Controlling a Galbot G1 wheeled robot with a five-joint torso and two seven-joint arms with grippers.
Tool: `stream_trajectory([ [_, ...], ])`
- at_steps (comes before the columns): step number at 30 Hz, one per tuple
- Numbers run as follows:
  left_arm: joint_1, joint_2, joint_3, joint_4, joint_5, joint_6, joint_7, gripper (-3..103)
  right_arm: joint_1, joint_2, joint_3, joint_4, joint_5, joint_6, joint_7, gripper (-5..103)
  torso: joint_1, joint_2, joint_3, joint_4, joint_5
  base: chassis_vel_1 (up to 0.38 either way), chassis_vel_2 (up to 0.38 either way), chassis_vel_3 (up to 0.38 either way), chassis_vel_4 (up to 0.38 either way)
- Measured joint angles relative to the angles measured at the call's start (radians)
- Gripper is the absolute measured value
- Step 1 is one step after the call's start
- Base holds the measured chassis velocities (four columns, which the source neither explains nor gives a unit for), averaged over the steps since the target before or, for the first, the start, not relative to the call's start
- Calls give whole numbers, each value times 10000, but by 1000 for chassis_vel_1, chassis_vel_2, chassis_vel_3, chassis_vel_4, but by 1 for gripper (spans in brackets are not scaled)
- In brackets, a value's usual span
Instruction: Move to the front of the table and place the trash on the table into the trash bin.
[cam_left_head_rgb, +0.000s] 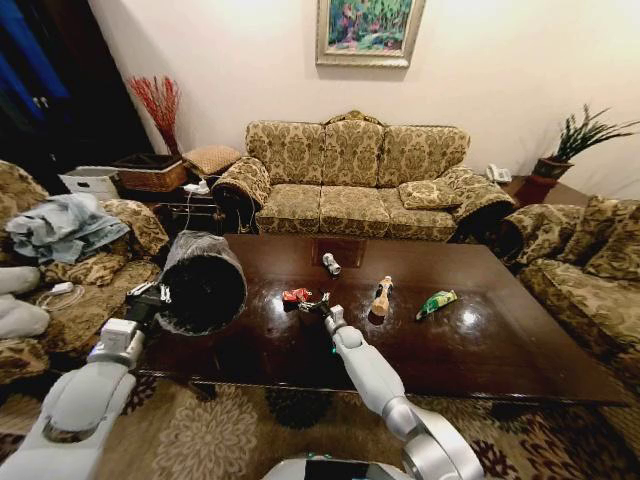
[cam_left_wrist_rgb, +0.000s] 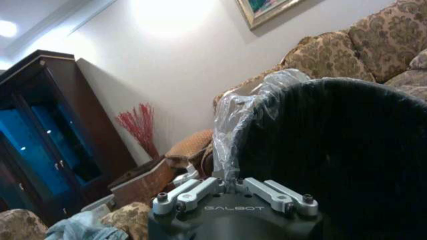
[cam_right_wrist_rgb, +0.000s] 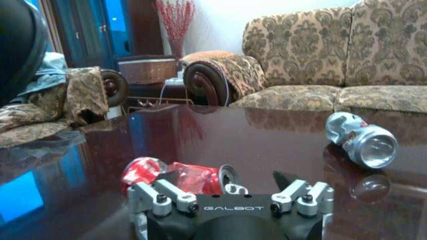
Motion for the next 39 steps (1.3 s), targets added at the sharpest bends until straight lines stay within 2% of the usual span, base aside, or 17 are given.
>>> stream_trajectory([
  [2,9,-6,-1,-23,-17,-6,0,2,49,0,-60,-49,61,-153,56,85,-3,0,0,3,1,0,0,0,0],
  [3,9,-6,-1,-23,-17,-6,0,2,49,0,-60,-49,61,-153,56,85,-3,0,0,3,1,0,0,0,0],
  [5,9,-5,-1,-31,-42,-13,0,2,61,-1,-87,-72,62,-211,62,74,-8,1,-3,5,0,0,0,0,0],
  [6,9,-5,-1,-31,-42,-13,0,2,61,-1,-87,-72,62,-211,62,74,-8,1,-3,5,0,0,0,0,0],
  [9,3,-3,-1,-31,-58,-33,-2,2,62,0,-80,-107,42,-212,-71,58,-8,1,-3,5,0,0,0,0,0],
  [10,3,-3,-1,-31,-58,-33,-2,2,62,0,-80,-107,42,-212,-71,58,-8,1,-3,5,0,0,0,0,0],
  [12,-8,-1,1,-17,-63,-48,-5,2,60,0,-55,-176,23,-216,-187,47,-5,0,-2,4,0,0,0,0,0],
  [15,-12,7,2,-10,-70,-54,-6,2,62,0,-49,-198,27,-269,-234,42,-6,1,-2,3,0,0,0,0,0],
  [19,6,20,-12,-17,-90,-61,-7,2,116,0,-49,-277,55,-306,-304,20,-7,1,-3,5,1,0,0,0,0],
  [21,10,20,-21,-18,-90,-64,-8,2,133,0,-49,-302,61,-306,-316,20,-7,1,-3,5,0,0,0,0,0],
  [23,15,20,-30,-18,-93,-75,-7,2,157,1,-46,-343,75,-308,-345,12,-6,1,-3,5,1,0,0,0,0],
  [26,13,21,-30,-18,-104,-80,-7,2,159,0,-41,-343,107,-318,-347,6,-6,1,-3,4,1,0,0,0,0],
  [34,-11,50,-26,17,-129,-82,-7,2,-28,-2,25,-54,94,-300,-435,5,-6,0,-2,3,0,0,0,0,0],
  [39,-37,272,25,153,-162,-82,-8,2,-666,-3,194,1024,-170,641,-728,5,-6,1,-2,5,0,0,0,0,0],
])
